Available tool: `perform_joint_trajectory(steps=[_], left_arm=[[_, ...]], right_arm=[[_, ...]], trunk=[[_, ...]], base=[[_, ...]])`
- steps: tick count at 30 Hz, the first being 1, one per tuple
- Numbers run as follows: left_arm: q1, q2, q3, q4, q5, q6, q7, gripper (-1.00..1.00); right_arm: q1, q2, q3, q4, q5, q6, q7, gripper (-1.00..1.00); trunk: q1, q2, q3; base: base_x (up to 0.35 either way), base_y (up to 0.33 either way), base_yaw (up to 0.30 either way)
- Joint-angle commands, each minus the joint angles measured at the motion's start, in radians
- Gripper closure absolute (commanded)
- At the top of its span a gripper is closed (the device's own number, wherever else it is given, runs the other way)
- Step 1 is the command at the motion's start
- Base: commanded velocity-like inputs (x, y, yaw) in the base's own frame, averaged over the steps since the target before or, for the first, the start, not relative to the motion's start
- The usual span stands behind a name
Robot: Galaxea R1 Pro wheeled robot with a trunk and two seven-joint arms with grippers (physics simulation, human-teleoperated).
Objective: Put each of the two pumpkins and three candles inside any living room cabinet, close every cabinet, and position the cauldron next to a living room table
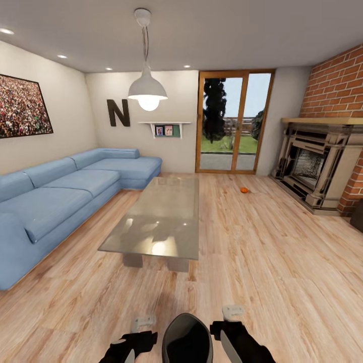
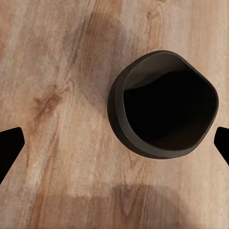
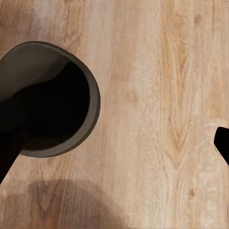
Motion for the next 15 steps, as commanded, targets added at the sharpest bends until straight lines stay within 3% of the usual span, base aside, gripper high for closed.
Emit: perform_joint_trajectory(steps=[1, 5, 15], left_arm=[[0.000, 0.000, -0.004, -0.001, 0.010, 0.005, 0.006, -1.00], [0.000, 0.000, -0.005, 0.000, 0.010, 0.004, 0.005, -1.00], [0.001, -0.001, -0.008, 0.002, 0.010, -0.032, -0.007, -1.00]], right_arm=[[-0.001, 0.000, 0.022, -0.001, -0.012, 0.004, -0.009, -1.00], [0.000, 0.000, 0.043, -0.001, -0.016, 0.004, -0.009, -1.00], [-0.001, 0.001, 0.047, 0.000, -0.017, -0.008, -0.009, -1.00]], trunk=[[0.004, -0.008, -0.004], [0.019, -0.036, -0.017], [0.058, -0.106, -0.048]], base=[[0.000, 0.000, 0.000], [0.000, 0.000, 0.000], [0.000, 0.000, 0.000]])
